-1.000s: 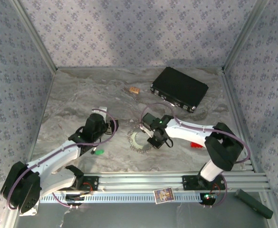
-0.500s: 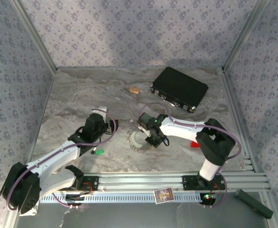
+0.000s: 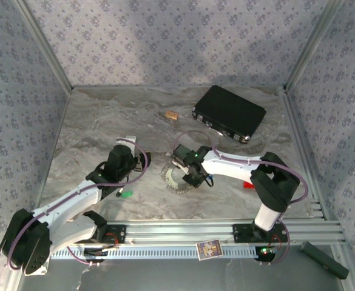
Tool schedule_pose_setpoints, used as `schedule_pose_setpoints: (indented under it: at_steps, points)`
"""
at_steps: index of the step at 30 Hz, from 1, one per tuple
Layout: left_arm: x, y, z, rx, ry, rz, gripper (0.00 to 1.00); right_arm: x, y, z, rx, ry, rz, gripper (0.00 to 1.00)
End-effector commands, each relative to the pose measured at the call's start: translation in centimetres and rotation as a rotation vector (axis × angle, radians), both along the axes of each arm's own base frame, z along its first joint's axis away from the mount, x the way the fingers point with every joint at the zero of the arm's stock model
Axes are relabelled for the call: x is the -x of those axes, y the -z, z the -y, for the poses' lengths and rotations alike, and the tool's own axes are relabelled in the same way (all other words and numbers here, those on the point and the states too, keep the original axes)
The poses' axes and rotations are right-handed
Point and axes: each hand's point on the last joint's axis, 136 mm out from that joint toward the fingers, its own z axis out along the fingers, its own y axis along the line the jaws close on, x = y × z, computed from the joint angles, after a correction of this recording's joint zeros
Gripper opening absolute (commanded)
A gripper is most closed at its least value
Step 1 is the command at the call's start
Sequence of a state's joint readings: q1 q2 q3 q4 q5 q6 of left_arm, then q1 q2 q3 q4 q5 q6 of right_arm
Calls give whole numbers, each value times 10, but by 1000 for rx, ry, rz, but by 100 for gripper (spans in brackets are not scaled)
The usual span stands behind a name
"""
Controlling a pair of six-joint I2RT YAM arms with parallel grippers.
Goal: Put the keys on the keyring
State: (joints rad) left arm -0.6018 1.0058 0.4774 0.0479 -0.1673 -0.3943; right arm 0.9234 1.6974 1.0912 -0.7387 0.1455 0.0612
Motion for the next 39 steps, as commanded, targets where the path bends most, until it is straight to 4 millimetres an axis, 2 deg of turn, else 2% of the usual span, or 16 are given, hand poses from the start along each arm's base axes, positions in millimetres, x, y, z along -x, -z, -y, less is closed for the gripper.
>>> schedule_pose_setpoints:
  at_steps: [1,7,16,28,32,35,37,39]
  points:
    - [-3,-17,4,26,12,29,67,-3,-13,1,12,31,32,31]
    - [-4,-20,4,27,15,36,67,-11,-6,7,79,54,58,29]
    - [-4,-21,4,26,14,39,67,-9,2,3,74,51,31,24]
    - [-4,-23,3,24,12,41,67,-17,10,8,126,63,39,22]
    - [-4,-23,3,22,12,42,67,-19,13,10,142,64,41,18]
    - [-4,-23,2,21,9,44,67,-21,12,10,142,63,48,9]
    - [-3,-23,2,20,9,44,67,-22,8,8,129,61,63,0]
    - [-3,-24,1,17,11,49,67,-24,0,5,105,49,88,0]
